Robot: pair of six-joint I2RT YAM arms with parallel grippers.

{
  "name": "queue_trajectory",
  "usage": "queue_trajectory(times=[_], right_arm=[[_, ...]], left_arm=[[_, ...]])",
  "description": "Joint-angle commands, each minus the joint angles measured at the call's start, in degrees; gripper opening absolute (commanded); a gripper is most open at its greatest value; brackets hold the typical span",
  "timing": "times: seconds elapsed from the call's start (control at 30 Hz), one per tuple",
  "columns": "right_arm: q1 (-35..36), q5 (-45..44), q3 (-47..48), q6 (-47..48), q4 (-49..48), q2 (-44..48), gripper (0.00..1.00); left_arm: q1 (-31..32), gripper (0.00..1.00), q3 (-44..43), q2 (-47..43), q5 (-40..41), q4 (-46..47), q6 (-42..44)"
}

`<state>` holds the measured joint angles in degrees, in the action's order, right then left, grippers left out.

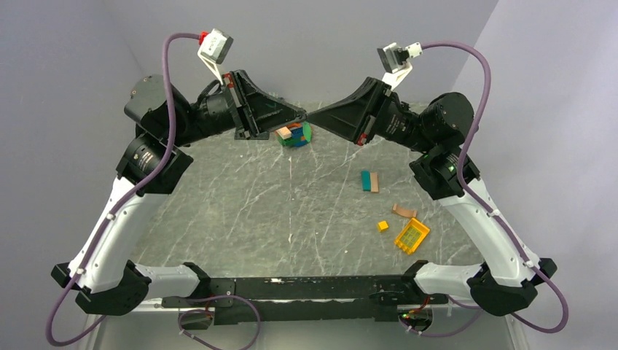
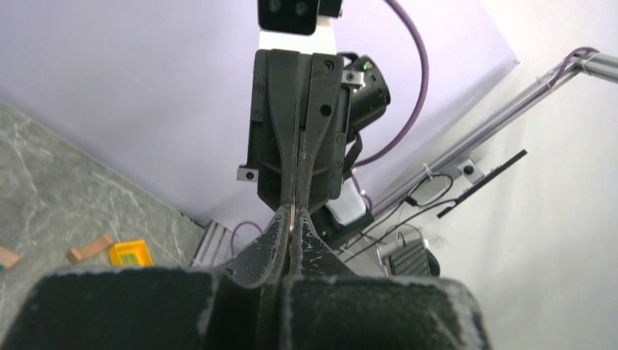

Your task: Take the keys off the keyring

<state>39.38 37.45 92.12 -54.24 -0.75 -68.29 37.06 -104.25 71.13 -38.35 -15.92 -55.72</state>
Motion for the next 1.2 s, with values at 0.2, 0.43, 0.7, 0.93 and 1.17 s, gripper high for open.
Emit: queue_trajectory(times=[0.2,0.43,0.7,0.93,1.17], right_arm=[[0.7,-9.4,-5.2,-6.1,-15.5,-0.1,0.00],[0.7,-11.0,-7.2,-8.7,-20.6,-0.6,0.00],[0.7,-13.3,-9.1,-7.5,-20.1,0.6,0.00],[0.7,-9.3,-7.4,-6.3,-16.0,-0.8,0.40],[-2.9,-4.7,-4.3,4.3,4.8,3.0,1.00]], left_arm=[[4.4,0.00,-1.8,0.6,14.1,10.9,0.7],[8.2,0.00,-0.4,0.1,22.5,12.6,2.0],[10.8,0.00,5.0,-4.0,33.5,13.7,1.9],[10.8,0.00,9.0,-8.2,38.2,9.2,2.3],[6.7,0.00,3.9,-13.2,36.8,-16.5,13.5]])
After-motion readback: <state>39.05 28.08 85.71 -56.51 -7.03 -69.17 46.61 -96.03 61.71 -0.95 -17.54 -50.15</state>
